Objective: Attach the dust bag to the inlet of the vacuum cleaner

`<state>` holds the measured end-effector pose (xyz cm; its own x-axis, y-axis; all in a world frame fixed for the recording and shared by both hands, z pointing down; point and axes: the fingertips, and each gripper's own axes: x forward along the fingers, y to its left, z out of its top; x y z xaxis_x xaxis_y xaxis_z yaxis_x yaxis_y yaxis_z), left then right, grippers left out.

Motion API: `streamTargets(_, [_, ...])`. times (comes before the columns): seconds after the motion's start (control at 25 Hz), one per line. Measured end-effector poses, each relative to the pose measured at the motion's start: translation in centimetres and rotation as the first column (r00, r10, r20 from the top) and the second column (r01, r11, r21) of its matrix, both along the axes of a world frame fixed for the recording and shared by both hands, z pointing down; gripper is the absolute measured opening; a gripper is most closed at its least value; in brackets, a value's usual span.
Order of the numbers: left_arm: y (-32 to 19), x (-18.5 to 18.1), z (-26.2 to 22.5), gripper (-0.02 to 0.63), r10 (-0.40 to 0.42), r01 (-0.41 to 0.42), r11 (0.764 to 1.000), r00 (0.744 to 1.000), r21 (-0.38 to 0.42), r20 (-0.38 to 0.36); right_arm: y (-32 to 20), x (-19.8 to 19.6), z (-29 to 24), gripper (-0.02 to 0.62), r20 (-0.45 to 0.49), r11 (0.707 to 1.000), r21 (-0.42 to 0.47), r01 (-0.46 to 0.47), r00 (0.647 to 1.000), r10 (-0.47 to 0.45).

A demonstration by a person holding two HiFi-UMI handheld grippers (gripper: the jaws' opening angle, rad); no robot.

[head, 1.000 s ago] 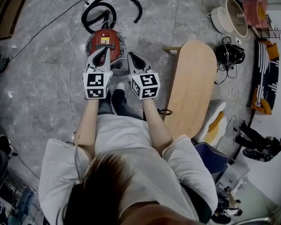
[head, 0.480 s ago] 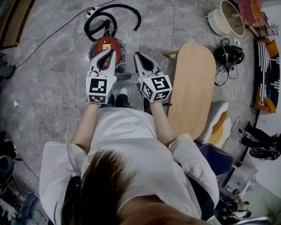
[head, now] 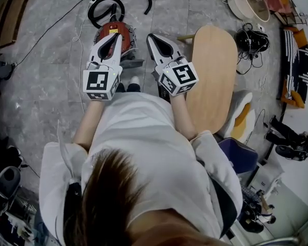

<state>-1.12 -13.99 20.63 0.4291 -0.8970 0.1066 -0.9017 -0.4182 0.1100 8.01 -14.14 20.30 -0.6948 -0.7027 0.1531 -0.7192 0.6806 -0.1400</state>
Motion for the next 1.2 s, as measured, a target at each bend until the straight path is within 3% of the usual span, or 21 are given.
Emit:
streamTargets(0.12, [0.3,0.3,-1.2,0.018,0.007,-0.007,1.0,1.0,0.023,-0.004,0.2,0.3,-1.2,0.002,-0.034,0.999,0.034,-0.002,0.999,0.003])
streamTargets(0.32, [0.9,0.3,-2.6,0.018,0.023,-0.024,0.998,1.0,0.057,0.003,0.8,1.3,-1.3,0.002,-0.136,0.999,0.001,-0.038,0.99,0.037])
streamTargets(1.2, [2.0,-1.2,-3.0,0.018,0.056,-0.058,0.995,0.998,0.082,0.032,2.4,0.8,-0.3,0.002,-0.13,0.999,-0.008,-0.053,0.99,0.052])
